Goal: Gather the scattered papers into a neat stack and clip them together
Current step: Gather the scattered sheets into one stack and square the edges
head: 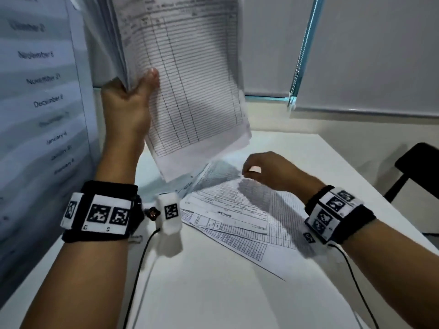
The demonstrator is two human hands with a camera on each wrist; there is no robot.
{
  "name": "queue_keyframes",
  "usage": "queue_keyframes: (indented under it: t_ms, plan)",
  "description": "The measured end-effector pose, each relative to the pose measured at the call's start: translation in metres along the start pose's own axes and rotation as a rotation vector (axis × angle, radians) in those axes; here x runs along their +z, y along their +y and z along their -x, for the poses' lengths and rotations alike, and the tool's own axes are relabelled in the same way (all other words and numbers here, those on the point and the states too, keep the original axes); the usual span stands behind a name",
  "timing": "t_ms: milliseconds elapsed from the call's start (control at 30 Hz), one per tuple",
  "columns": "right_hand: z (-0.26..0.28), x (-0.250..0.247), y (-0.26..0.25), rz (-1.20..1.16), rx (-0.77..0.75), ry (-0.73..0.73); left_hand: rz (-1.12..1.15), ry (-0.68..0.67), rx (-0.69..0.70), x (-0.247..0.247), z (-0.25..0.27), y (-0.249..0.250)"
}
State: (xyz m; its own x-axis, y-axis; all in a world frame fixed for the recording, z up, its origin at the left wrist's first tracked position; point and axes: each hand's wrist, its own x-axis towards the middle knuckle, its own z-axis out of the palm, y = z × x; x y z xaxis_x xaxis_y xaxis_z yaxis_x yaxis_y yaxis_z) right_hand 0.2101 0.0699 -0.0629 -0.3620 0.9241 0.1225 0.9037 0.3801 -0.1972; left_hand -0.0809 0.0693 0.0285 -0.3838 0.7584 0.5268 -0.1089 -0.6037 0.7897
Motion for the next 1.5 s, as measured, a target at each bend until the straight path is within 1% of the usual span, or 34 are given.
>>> queue_keyframes:
  t_ms: [33, 67, 133, 200, 233, 333, 400, 467, 533, 600, 667, 733, 800, 867, 900, 967, 1000, 1033, 1067, 1100, 1133, 1200, 1233, 1333, 1433, 1500]
  plan:
    - [-0.011, 0.007, -0.014, 0.054, -0.087, 0.019, 0.006, 0.024, 0.002, -0.003, -0.001, 0.003]
    - [-0.023, 0.013, -0.027, 0.109, -0.170, -0.002, 0.009, 0.036, -0.005, -0.006, -0.002, 0.006]
    - [-0.047, 0.028, -0.050, 0.164, -0.277, -0.127, 0.003, 0.038, -0.010, -0.011, -0.004, 0.012]
    - [-0.065, 0.039, -0.069, 0.195, -0.296, -0.304, 0.016, 0.041, -0.001, -0.016, -0.006, 0.018]
    - [-0.072, 0.042, -0.077, 0.225, -0.302, -0.360, 0.030, 0.045, -0.004, -0.019, -0.006, 0.020]
    - [-0.084, 0.047, -0.093, 0.378, -0.338, -0.428, 0.091, 0.066, -0.060, -0.025, -0.007, 0.023]
    - [-0.086, 0.045, -0.096, 0.468, -0.384, -0.422, 0.137, 0.071, -0.084, -0.025, -0.006, 0.026]
    - [-0.085, 0.047, -0.094, 0.496, -0.411, -0.387, 0.165, 0.057, -0.089, -0.026, -0.006, 0.028]
    - [-0.080, 0.046, -0.087, 0.453, -0.439, -0.295, 0.175, 0.057, -0.089, -0.027, -0.006, 0.030]
    - [-0.071, 0.035, -0.080, 0.393, -0.452, -0.197, 0.177, 0.056, -0.085, -0.029, -0.007, 0.031]
    - [-0.058, 0.013, -0.072, 0.310, -0.423, -0.097, 0.172, 0.070, -0.074, -0.031, -0.007, 0.033]
    - [-0.041, -0.017, -0.064, 0.246, -0.347, -0.032, 0.189, 0.074, -0.072, -0.033, -0.007, 0.035]
    - [-0.021, -0.049, -0.054, 0.197, -0.244, -0.026, 0.195, 0.082, -0.079, -0.034, -0.006, 0.038]
    - [0.004, -0.084, -0.052, 0.122, -0.202, -0.045, 0.207, 0.076, -0.082, -0.034, -0.004, 0.041]
    - [0.015, -0.102, -0.054, 0.038, -0.190, -0.056, 0.204, 0.066, -0.079, -0.034, -0.003, 0.041]
    - [0.037, -0.134, -0.059, -0.262, -0.107, -0.093, 0.183, 0.036, -0.075, -0.031, 0.000, 0.044]
    - [0.044, -0.145, -0.058, -0.415, -0.055, -0.123, 0.176, 0.025, -0.081, -0.030, 0.002, 0.046]
    - [0.046, -0.150, -0.056, -0.508, -0.010, -0.157, 0.167, 0.022, -0.084, -0.029, 0.003, 0.046]
    - [0.043, -0.147, -0.051, -0.508, 0.037, -0.172, 0.158, 0.027, -0.087, -0.028, 0.003, 0.047]
    - [0.038, -0.141, -0.046, -0.437, 0.084, -0.189, 0.143, 0.032, -0.090, -0.026, 0.003, 0.047]
    - [0.028, -0.126, -0.038, -0.302, 0.120, -0.225, 0.131, 0.038, -0.090, -0.026, 0.002, 0.046]
    - [0.005, -0.082, -0.023, -0.060, 0.158, -0.339, 0.113, 0.046, -0.097, -0.023, 0.003, 0.047]
    - [-0.006, -0.057, -0.015, 0.001, 0.158, -0.380, 0.106, 0.053, -0.097, -0.023, 0.004, 0.048]
    - [-0.033, 0.000, -0.006, 0.070, 0.168, -0.391, 0.072, 0.065, -0.118, -0.022, 0.007, 0.051]
    - [-0.052, 0.022, 0.004, 0.024, 0.239, -0.354, 0.051, 0.067, -0.133, -0.022, 0.009, 0.051]
    - [-0.060, 0.029, 0.007, 0.018, 0.250, -0.356, 0.049, 0.072, -0.136, -0.021, 0.009, 0.050]
